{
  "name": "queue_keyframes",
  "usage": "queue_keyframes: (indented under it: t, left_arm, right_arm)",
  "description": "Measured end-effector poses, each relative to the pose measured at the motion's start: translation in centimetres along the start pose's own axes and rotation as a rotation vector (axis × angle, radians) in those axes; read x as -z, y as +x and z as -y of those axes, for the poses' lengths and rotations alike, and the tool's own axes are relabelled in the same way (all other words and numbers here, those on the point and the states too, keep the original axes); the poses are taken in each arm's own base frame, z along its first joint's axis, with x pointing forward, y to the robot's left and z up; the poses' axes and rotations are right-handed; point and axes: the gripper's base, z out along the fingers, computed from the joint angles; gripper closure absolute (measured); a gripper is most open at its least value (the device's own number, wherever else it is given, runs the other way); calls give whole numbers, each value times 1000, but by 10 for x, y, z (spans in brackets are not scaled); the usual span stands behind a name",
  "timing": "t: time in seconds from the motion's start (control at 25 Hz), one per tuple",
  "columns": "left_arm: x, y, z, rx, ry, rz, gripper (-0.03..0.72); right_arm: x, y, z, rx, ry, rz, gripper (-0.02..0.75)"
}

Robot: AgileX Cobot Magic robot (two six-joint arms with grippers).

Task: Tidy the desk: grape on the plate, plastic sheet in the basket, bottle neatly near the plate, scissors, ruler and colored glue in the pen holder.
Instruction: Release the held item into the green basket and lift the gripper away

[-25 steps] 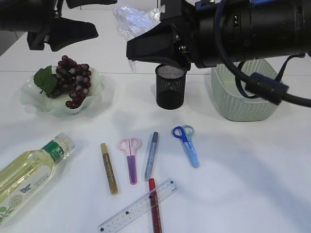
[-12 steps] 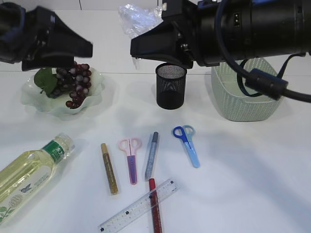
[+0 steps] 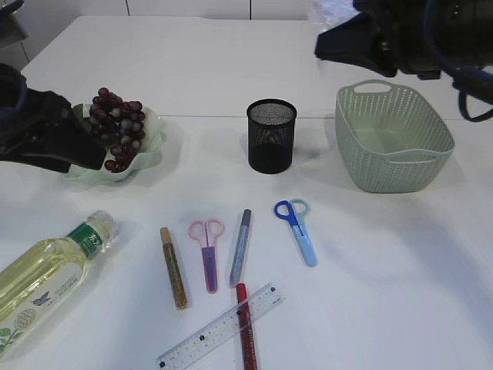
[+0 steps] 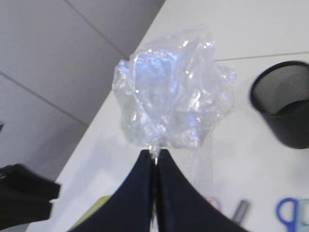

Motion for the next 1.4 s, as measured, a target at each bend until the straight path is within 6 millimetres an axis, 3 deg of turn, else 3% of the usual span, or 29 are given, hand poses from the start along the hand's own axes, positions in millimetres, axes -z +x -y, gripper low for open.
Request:
queue_keyframes:
  t: [0.28, 0.64, 0.88, 1.08, 1.2, 1.4]
  left_arm:
    - [0, 5, -1, -6, -14, -60, 276]
    - [0, 7, -1, -4, -8, -81, 278]
    - [0, 9, 0, -4, -1, -98, 284]
    - [1, 11, 0, -4, 5, -120, 284]
    - [1, 11, 0, -5, 4, -120, 285]
    - [1, 11, 0, -5, 4, -120, 285]
  right_arm:
    - [15, -17, 54, 2, 269, 100, 722]
    - [-24, -14, 117, 4, 447, 61, 722]
    - [-40, -13, 143, 23, 536, 58, 722]
    - [-39, -14, 149, 9, 583, 81, 713]
    - [-39, -14, 150, 1, 585, 87, 602]
    - [-39, -14, 149, -25, 572, 95, 293]
